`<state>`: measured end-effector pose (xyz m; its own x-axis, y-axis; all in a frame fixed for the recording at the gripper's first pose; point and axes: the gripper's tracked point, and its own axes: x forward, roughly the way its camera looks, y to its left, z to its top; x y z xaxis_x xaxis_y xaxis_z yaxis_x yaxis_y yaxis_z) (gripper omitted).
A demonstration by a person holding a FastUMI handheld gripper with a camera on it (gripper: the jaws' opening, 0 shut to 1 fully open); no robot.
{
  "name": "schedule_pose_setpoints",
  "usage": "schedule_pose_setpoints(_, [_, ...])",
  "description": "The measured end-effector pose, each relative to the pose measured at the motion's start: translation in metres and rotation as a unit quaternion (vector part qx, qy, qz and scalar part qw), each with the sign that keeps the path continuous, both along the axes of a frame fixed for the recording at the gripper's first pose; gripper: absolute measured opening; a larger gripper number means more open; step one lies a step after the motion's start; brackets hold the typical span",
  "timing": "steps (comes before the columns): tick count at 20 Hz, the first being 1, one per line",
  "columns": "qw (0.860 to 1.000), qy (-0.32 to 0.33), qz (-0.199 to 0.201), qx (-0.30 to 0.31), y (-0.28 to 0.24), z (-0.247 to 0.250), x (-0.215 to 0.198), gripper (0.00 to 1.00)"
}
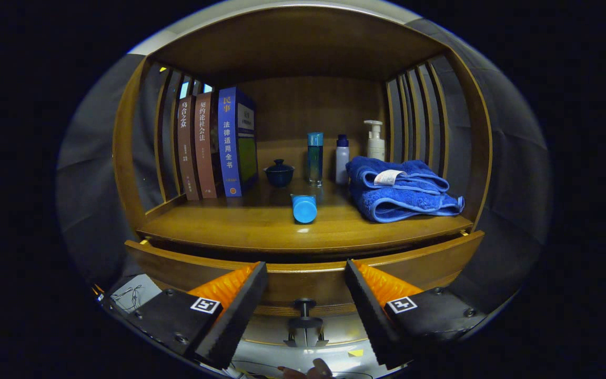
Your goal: Pull open the drawer, take out the items inside it, and place them on the countertop above the cabinet.
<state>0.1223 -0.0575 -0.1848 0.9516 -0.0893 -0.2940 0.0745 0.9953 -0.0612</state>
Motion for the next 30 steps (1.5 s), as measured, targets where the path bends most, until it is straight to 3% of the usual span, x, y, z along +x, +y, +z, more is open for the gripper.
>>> schedule_pose_setpoints(20, [1.0, 0.014, -0.001, 0.0, 0.0, 0.003, 0.008, 1.0])
schedule_pose_setpoints(24, [1.0, -0.006, 0.011, 0.002, 0.007, 0.034, -0.005, 1.0])
schedule_pose_setpoints(30, [0.996, -0.087, 0.033, 0.0, 0.028, 0.129, -0.045, 1.0])
